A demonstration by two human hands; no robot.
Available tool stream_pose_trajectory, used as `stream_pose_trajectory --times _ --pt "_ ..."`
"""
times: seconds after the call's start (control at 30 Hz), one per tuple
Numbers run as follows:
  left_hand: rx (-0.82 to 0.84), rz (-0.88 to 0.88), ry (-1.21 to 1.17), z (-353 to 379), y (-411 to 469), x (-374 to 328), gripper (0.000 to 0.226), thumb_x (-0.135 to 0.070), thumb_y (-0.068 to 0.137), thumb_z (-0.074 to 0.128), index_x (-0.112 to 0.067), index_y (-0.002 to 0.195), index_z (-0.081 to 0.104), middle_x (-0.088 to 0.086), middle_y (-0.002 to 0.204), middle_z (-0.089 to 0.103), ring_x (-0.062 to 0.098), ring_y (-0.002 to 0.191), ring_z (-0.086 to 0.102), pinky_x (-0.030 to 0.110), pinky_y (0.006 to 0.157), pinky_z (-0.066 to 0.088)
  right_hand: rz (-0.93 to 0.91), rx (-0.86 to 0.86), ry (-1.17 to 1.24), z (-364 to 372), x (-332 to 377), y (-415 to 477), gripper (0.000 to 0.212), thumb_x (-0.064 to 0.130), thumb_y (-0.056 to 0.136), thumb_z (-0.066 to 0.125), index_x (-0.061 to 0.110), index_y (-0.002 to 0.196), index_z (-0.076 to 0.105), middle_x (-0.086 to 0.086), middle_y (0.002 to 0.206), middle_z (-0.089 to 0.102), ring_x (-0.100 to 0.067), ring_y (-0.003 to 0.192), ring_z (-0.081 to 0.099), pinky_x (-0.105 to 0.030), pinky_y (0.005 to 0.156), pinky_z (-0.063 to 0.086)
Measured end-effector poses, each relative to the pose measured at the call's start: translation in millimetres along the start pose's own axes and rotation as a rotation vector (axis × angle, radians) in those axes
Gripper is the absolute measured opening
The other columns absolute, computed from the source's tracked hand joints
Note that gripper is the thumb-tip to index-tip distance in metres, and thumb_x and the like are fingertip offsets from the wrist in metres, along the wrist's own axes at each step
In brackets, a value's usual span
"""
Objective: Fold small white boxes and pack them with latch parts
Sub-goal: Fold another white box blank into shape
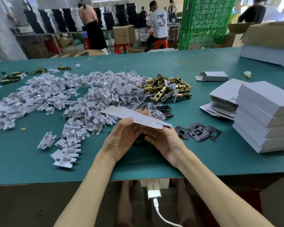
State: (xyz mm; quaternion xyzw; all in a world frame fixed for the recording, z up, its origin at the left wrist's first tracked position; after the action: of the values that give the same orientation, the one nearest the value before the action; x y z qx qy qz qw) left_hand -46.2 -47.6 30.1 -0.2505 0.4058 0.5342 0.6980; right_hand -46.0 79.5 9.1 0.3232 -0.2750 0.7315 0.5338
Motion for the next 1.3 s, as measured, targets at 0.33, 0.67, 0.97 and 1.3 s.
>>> stream_pose_trajectory --times 0.33,0.67,0.97,1.3 --pt "-0.162 0.056 -0.114 -7.9 -0.2 -10.6 0.116 -0.045 0.059 0.097 0.009 0.146 0.043 0.024 0.156 0.047 0.034 0.147 0.043 0.039 0.099 0.055 0.059 0.026 -0.009 4.6 -0.6 1.3 0.040 0.033 0.082 0.066 0.006 0.113 0.067 -0.010 0.088 0.071 -0.020 0.075 0.068 -0.029 0.071 0.055" --pt "-0.033 0.033 -0.051 4.7 -2.4 -12.3 0.119 -0.038 0.066 0.094 0.004 0.158 0.031 0.019 0.158 0.046 0.034 0.148 0.042 0.041 0.108 0.051 0.084 0.099 -0.012 10.2 0.5 -0.8 0.028 0.028 0.082 0.061 0.010 0.103 0.064 -0.007 0.083 0.067 -0.022 0.076 0.066 -0.032 0.074 0.051" --pt "-0.079 -0.028 -0.140 -12.5 5.4 -1.4 0.063 -0.013 0.085 0.048 0.005 0.145 0.053 0.027 0.148 0.054 0.034 0.123 0.057 0.038 0.106 0.045 0.071 0.086 -0.072 9.2 -2.5 2.0 0.022 0.021 0.093 0.064 0.004 0.107 0.066 -0.009 0.081 0.070 -0.020 0.072 0.069 -0.028 0.068 0.056" --pt "-0.181 -0.035 -0.080 -18.9 3.6 -1.1 0.049 -0.010 0.090 0.043 -0.006 0.131 0.071 0.020 0.140 0.064 0.031 0.116 0.066 0.035 0.082 0.060 -0.057 0.084 -0.235 8.0 -5.5 3.1 0.033 0.014 0.080 0.068 0.008 0.112 0.069 -0.008 0.096 0.077 -0.018 0.076 0.070 -0.028 0.069 0.058"
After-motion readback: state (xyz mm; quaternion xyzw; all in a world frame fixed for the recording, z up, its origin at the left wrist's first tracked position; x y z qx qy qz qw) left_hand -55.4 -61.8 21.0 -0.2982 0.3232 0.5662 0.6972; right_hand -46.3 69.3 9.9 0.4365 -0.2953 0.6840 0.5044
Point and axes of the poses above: each hand's wrist, its own y-axis towards the middle knuckle, its own z-axis out of the palm, x = y × z, the point moved 7 cm from there along y, towards the middle knuckle
